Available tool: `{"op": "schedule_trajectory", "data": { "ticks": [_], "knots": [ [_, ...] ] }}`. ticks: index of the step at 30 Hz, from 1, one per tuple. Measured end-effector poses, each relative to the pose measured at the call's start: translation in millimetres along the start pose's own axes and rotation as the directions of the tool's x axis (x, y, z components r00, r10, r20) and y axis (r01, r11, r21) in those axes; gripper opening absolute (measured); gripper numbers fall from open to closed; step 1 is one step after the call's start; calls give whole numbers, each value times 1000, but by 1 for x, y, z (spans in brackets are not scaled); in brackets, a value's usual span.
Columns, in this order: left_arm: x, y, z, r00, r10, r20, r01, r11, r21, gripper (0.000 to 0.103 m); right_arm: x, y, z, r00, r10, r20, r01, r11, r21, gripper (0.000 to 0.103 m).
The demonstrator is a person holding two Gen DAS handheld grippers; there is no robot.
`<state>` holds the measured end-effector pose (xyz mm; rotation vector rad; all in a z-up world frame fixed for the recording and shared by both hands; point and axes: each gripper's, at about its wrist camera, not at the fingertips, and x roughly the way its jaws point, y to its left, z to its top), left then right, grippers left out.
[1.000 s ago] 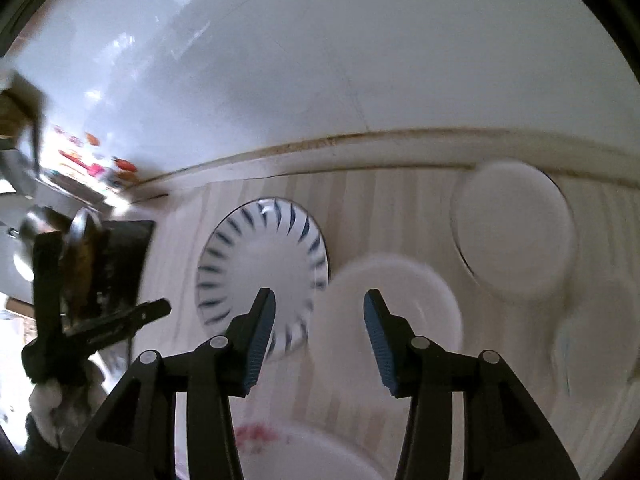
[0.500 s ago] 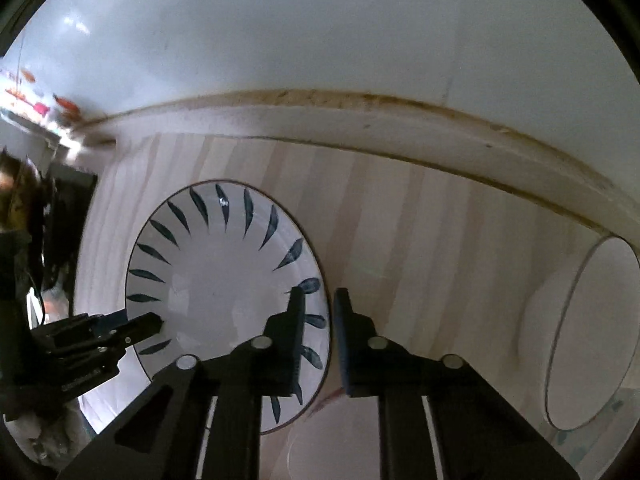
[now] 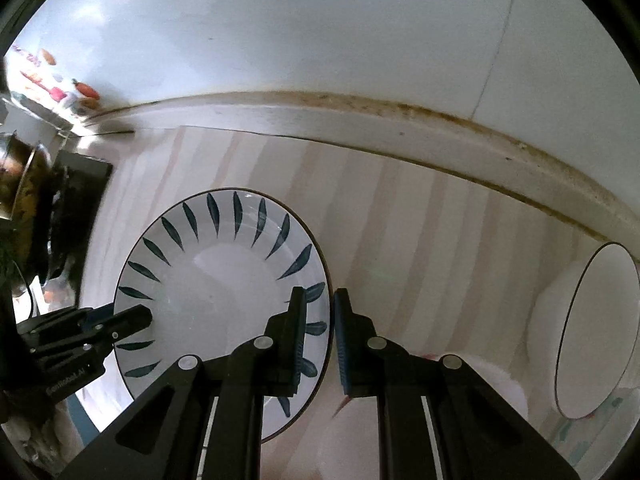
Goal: Organize plates and bowls
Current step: 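Release the pink plate and grasp the blue-striped plate with the left tool, then lift the blue-striped plate and lay it onto the stack in the right tool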
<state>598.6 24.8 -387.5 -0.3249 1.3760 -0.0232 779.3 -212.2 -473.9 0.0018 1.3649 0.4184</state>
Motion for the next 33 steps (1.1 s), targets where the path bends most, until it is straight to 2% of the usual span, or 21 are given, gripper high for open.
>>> {"op": "schedule_trajectory", "data": {
  "ticks": [6, 10, 18, 25, 33],
  "knots": [
    [-32, 7, -20, 998, 28, 55, -30, 999, 31, 21, -28, 8, -14, 999, 40, 30, -40, 999, -15, 15],
    [-45, 1, -42, 997, 52, 60, -55, 998, 44, 21, -44, 22, -27, 996, 71, 58, -69, 997, -26, 15],
    [-68, -8, -93, 998, 30, 58, -34, 997, 68, 21, -86, 31, -84, 990, 101, 99, -95, 993, -64, 15],
    [-68, -33, -133, 1000, 8, 29, -12, 991, 133, 21, -114, 12, -149, 988, 105, 114, -103, 994, -23, 15],
    [-36, -62, -164, 999, 26, -38, -17, 975, 222, 21, -119, -26, -215, 987, 116, 109, -125, 989, 81, 15]
  ]
}}
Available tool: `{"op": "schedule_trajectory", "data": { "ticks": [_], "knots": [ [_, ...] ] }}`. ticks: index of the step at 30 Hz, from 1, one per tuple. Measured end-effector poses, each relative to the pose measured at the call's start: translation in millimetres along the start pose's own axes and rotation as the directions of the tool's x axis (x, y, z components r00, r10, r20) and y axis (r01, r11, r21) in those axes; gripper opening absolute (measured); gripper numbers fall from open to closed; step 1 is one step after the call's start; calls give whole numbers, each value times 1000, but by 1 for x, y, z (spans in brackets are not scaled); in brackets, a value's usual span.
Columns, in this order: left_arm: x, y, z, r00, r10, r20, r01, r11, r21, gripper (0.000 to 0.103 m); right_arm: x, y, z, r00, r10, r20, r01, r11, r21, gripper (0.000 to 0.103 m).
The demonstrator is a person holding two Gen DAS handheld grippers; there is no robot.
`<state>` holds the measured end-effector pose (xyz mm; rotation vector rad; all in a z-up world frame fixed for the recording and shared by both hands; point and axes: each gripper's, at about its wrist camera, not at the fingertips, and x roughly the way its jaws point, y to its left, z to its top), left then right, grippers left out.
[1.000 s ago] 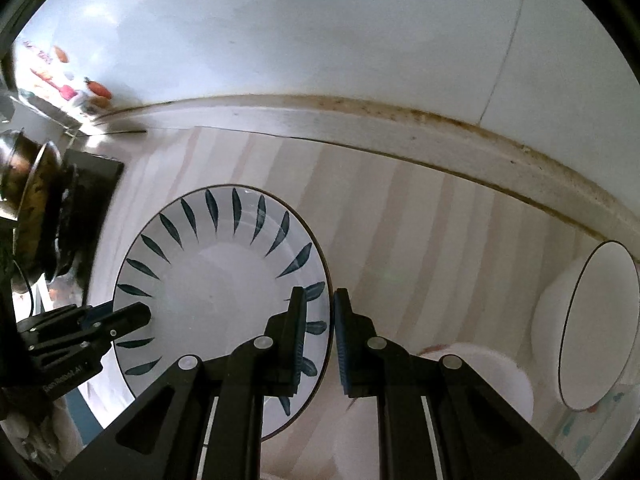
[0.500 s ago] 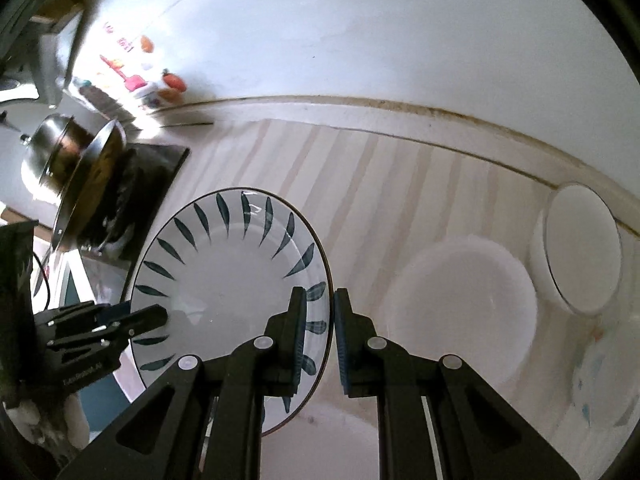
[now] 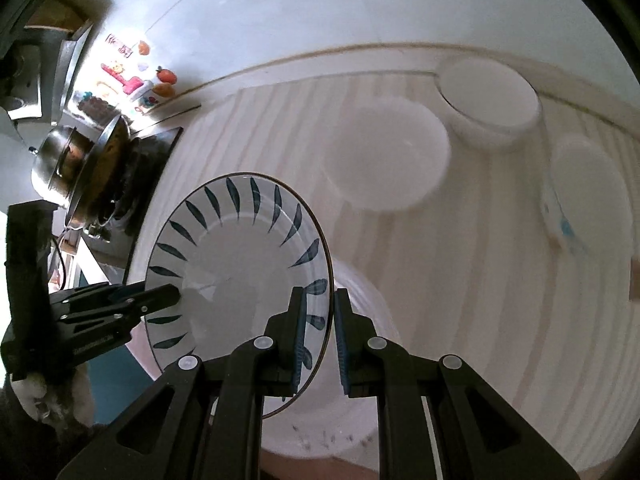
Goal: Organize plates and bowls
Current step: 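Lift the blue-striped plate and lay it onto the stack in the right tool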
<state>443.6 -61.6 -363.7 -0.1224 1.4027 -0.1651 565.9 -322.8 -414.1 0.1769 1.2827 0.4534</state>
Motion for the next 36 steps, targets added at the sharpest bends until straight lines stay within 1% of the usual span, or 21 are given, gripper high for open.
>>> {"op": "schedule_trajectory", "data": {
  "ticks": [5, 14, 20, 26, 30, 35, 36],
  "knots": [
    [19, -11, -5, 999, 16, -39, -15, 1000, 26, 21, 4, -26, -34, 1000, 1, -19, 0, 999, 51, 15],
    [34, -18, -6, 996, 60, -69, -57, 998, 39, 21, 26, -41, -62, 999, 6, -54, -1, 996, 85, 15],
    [43, -27, 0, 994, 69, -84, -66, 997, 37, 21, 36, -44, -69, 997, 11, -72, -4, 996, 91, 15],
    [45, -34, 2, 994, 75, -80, -72, 997, 35, 21, 40, -42, -65, 997, 17, -74, -10, 995, 99, 15],
    [47, -34, 2, 994, 65, -84, -63, 998, 23, 21, 40, -43, -64, 996, 23, -84, -14, 995, 103, 15],
    [51, -25, 5, 995, 41, -91, -40, 999, 6, 21, 39, -47, -65, 994, 43, -102, -28, 989, 144, 16],
    [52, -24, 6, 995, 33, -93, -34, 999, -5, 21, 39, -48, -65, 994, 47, -102, -31, 988, 152, 18]
  ]
}}
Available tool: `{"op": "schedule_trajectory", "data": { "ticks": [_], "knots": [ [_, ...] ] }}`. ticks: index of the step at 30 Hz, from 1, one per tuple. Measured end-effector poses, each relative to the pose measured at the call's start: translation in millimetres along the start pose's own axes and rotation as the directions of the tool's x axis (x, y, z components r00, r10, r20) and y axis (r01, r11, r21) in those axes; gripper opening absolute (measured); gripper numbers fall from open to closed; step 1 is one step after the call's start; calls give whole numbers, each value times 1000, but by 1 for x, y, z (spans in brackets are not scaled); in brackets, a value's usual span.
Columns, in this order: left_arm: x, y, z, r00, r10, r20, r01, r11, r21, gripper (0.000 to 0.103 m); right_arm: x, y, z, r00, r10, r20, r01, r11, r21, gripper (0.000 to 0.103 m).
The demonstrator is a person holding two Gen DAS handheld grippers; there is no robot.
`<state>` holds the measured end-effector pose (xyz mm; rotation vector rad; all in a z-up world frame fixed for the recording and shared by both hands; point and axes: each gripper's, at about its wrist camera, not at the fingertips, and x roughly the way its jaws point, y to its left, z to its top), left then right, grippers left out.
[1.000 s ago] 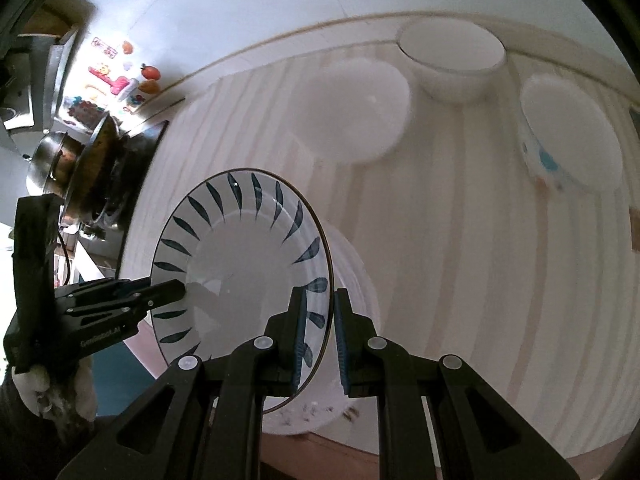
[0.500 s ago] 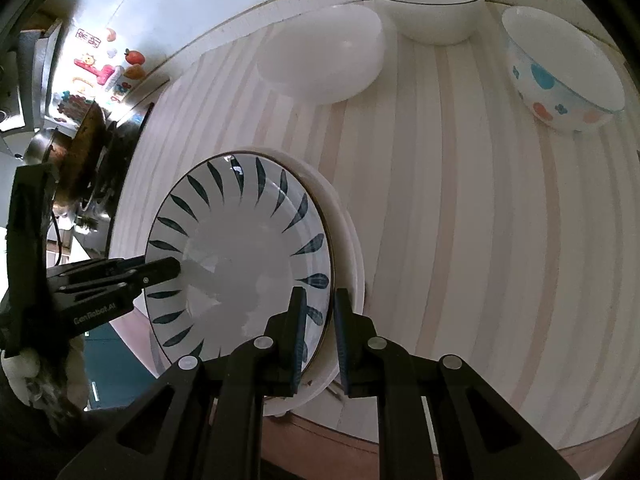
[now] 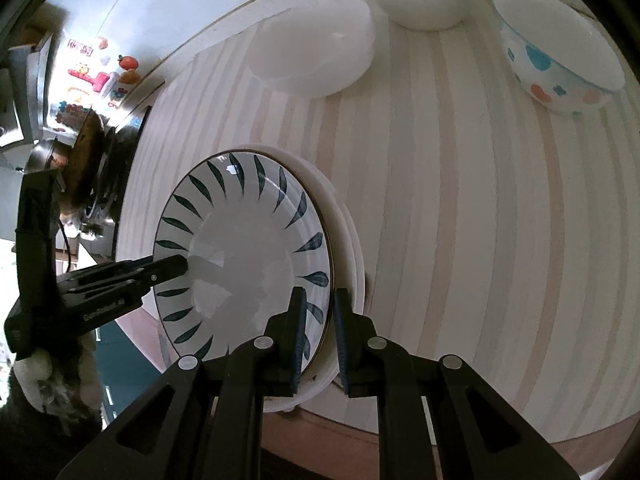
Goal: Organize plates and bowls
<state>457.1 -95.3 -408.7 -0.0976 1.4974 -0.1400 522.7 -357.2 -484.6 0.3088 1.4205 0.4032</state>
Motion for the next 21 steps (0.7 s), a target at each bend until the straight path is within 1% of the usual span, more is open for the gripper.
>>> {"op": "schedule_trajectory", "data": {
  "ticks": [2, 6, 8, 10, 13, 14, 17, 19, 21],
  "knots": [
    [1, 2, 2, 1000, -12, -4, 11, 1000, -16, 21, 0, -2, 1, 1000, 11, -4, -11, 1000, 16, 18],
    [-2, 9, 7, 999, -39, -23, 38, 998, -54, 21, 1, 2, 1, 1000, 1, -2, -1, 999, 33, 18],
    [-3, 12, 6, 999, -41, -25, 40, 997, -64, 21, 1, 3, 0, 1000, -8, 0, 8, 998, 54, 18],
    [-8, 12, 6, 1000, -20, -15, 20, 999, -49, 21, 0, 1, -1, 1000, -13, 4, 13, 998, 64, 18],
    [-17, 9, 5, 1000, -12, -4, 12, 1000, -29, 21, -5, 4, -2, 999, -36, 16, 35, 997, 70, 18],
    [-22, 7, 2, 1000, 4, 5, -4, 1000, -13, 21, -7, 7, -4, 999, -48, 23, 46, 997, 67, 18],
    [-39, -2, -14, 999, 35, 41, -36, 999, 28, 21, -18, 17, -7, 995, -86, 43, 83, 995, 55, 18],
    [-51, -6, -23, 995, 71, 64, -74, 996, 55, 21, -27, 28, -14, 990, -124, 62, 121, 992, 44, 18],
    [-70, -11, -38, 990, 90, 104, -99, 992, 82, 21, -38, 38, -22, 987, -142, 75, 140, 989, 37, 18]
  ]
}}
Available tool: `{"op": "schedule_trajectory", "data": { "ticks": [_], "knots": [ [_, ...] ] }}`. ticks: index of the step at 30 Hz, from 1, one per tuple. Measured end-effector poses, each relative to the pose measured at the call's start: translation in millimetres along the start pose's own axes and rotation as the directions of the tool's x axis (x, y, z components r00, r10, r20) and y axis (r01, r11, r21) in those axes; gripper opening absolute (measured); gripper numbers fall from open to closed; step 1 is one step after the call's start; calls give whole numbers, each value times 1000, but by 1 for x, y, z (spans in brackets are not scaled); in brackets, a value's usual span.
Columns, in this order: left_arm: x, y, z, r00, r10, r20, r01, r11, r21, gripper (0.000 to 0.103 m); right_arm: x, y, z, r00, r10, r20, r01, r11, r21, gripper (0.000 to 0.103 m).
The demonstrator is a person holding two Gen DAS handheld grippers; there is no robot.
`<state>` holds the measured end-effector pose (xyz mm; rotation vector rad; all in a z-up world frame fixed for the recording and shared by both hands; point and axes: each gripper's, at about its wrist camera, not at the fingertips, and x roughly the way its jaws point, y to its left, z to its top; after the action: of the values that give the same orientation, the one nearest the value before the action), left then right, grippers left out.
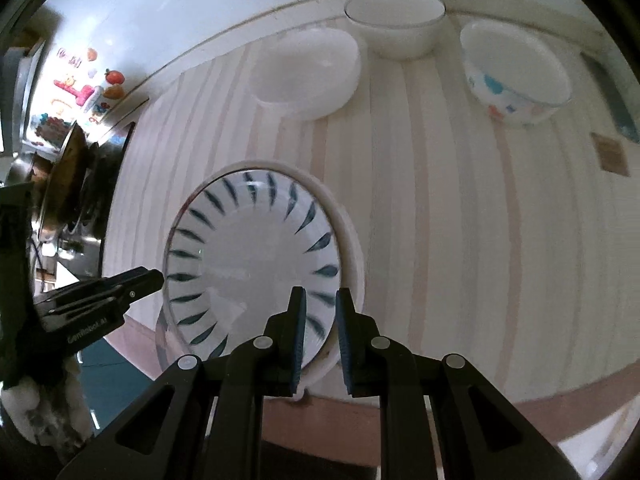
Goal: Organize plates and bowls
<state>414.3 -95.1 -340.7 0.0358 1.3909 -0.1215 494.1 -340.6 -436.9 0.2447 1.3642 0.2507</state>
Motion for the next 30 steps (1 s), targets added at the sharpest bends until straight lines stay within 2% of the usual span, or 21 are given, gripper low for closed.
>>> {"op": "schedule_trajectory", "data": {
  "ticks": [2, 10, 12, 19, 23, 25, 26, 27, 30],
  "knots": [
    [-16, -4, -9, 1000, 7, 27, -7, 1000, 23, 21, -16, 10, -11, 1000, 1, 21, -1, 1000, -2, 18],
    [-72, -13, -43, 994, -84, 76, 76, 992, 97, 21, -81, 47, -66, 994, 14, 105, -17, 999, 28, 18],
    [-81, -15, -47, 993, -88, 79, 79, 991, 108, 21, -96, 52, -81, 992, 22, 124, -26, 999, 37, 18],
    [-83, -26, -52, 993, -97, 67, 90, 991, 102, 21, -120, 59, -99, 990, 40, 134, -44, 999, 29, 18],
    [-74, -30, -38, 995, -75, 65, 71, 996, 61, 23, -119, 48, -88, 989, 79, 124, -83, 996, 30, 19],
    [-65, -31, -17, 995, -67, 71, 66, 998, 16, 24, -114, 39, -73, 989, 90, 117, -94, 995, 29, 33],
    [-62, -31, -10, 995, -61, 77, 62, 998, -1, 24, -111, 32, -64, 988, 98, 123, -103, 994, 36, 42],
    [-58, -31, 4, 995, -55, 81, 57, 998, -29, 24, -107, 25, -54, 986, 107, 127, -113, 993, 39, 46],
    [-44, -31, 45, 994, -54, 98, 65, 992, -110, 24, -89, 2, -17, 988, 117, 106, -122, 991, 51, 46]
  ]
}}
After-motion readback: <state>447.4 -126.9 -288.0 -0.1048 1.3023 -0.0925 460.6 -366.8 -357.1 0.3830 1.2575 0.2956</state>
